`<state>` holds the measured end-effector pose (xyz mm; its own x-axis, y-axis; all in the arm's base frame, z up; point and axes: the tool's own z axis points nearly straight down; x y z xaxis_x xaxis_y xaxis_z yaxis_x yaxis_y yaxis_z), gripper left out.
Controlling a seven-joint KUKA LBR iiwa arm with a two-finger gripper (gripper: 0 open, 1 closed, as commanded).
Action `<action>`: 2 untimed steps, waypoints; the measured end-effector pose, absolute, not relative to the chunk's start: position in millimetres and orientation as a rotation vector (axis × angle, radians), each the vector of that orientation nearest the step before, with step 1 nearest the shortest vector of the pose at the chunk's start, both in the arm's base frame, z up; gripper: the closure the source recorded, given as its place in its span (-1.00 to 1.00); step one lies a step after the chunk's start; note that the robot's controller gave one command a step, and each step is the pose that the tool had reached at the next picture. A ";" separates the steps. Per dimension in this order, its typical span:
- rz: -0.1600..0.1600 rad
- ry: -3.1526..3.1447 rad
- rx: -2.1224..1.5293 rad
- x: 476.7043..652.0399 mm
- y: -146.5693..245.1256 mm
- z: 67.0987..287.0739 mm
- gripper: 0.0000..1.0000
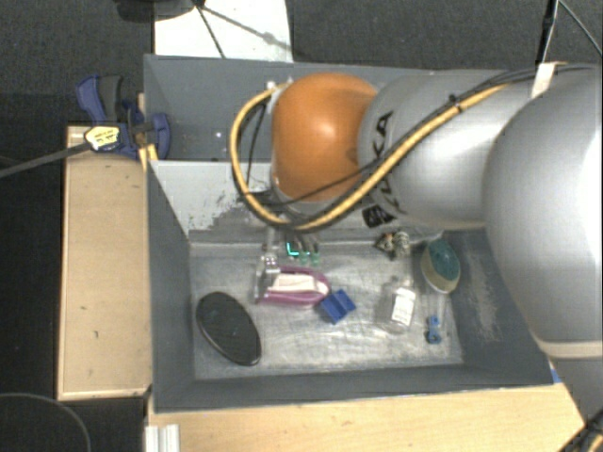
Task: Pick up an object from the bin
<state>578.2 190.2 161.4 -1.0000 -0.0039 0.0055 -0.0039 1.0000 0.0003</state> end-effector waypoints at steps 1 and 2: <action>-0.003 -3.143 0.152 585.3 133.3 80.6 -1.00; -0.003 -3.141 0.146 584.7 132.8 78.8 1.00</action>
Offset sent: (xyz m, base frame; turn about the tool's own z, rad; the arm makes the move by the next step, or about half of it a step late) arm 0.0064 -0.0632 -0.0914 -0.0920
